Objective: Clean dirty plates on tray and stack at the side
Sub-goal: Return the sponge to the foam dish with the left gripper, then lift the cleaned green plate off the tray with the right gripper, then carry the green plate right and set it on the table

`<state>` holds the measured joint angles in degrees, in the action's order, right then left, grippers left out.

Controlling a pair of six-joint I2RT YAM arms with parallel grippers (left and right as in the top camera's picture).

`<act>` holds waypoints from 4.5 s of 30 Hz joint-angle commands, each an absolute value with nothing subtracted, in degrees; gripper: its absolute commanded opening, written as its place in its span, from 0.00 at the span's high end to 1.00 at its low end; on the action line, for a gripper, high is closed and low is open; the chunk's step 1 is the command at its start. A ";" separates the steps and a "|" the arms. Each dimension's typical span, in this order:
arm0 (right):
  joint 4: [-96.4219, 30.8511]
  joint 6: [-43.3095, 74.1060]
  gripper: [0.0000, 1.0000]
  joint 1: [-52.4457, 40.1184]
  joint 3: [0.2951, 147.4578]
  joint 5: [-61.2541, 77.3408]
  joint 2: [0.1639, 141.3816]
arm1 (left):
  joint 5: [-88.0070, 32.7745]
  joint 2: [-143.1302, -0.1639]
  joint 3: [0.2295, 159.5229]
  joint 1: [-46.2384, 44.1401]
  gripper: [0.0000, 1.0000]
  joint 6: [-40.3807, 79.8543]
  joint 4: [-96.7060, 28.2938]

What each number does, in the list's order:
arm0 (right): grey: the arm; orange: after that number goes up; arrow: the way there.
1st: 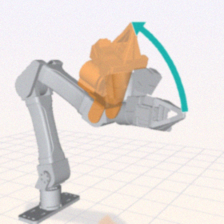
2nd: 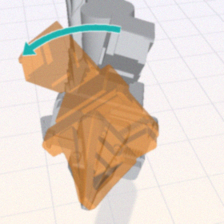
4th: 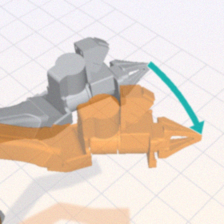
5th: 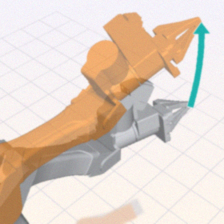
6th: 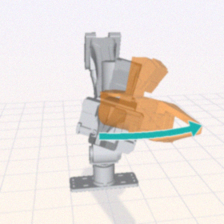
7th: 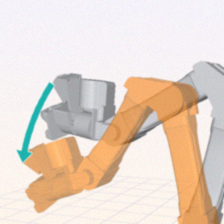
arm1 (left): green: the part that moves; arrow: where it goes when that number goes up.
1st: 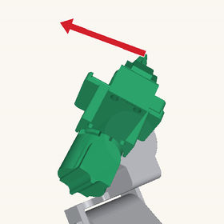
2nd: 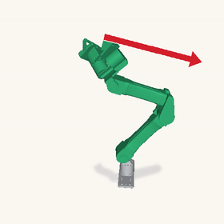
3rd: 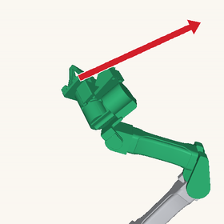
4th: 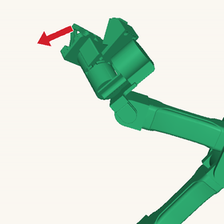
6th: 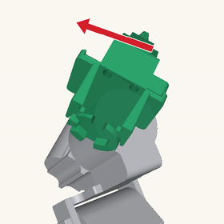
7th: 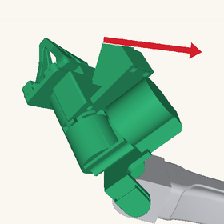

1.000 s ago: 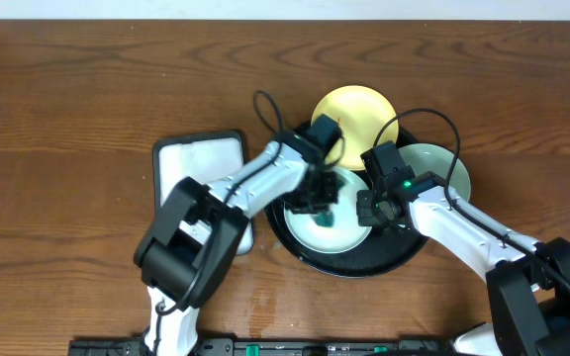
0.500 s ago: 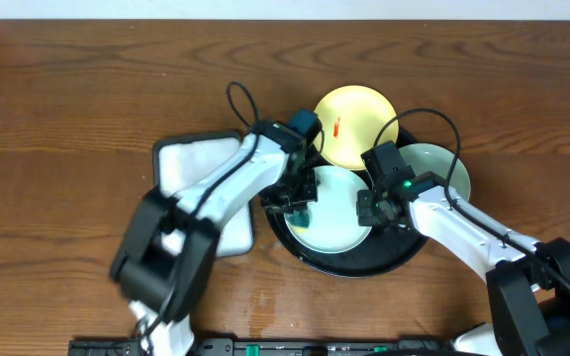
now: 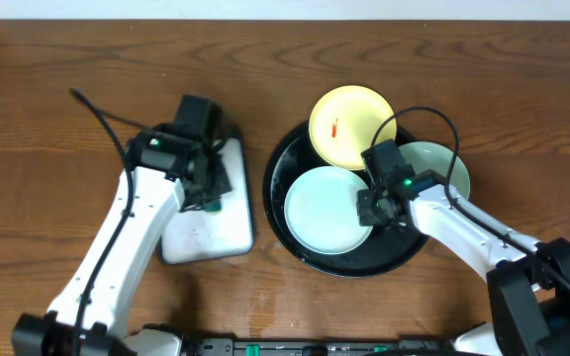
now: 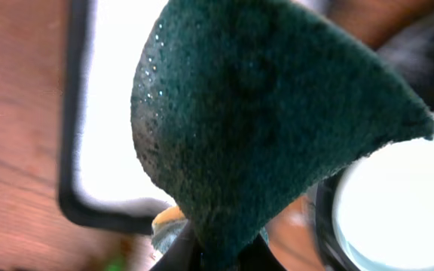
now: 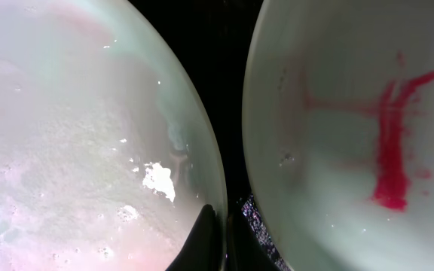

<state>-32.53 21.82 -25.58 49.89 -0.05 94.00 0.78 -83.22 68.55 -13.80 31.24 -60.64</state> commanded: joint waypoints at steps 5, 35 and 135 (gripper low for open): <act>-32.75 20.08 0.99 -25.19 50.76 -1.63 92.99 | 0.45 -84.23 55.70 -7.70 0.87 30.20 -49.08; -29.78 15.16 0.99 -25.26 54.59 -1.02 85.38 | -6.85 -57.63 62.37 -7.62 0.20 26.59 -60.20; 19.84 -21.63 0.99 -56.10 65.47 -28.71 96.31 | -6.85 -58.26 62.37 -7.62 0.18 26.59 -60.20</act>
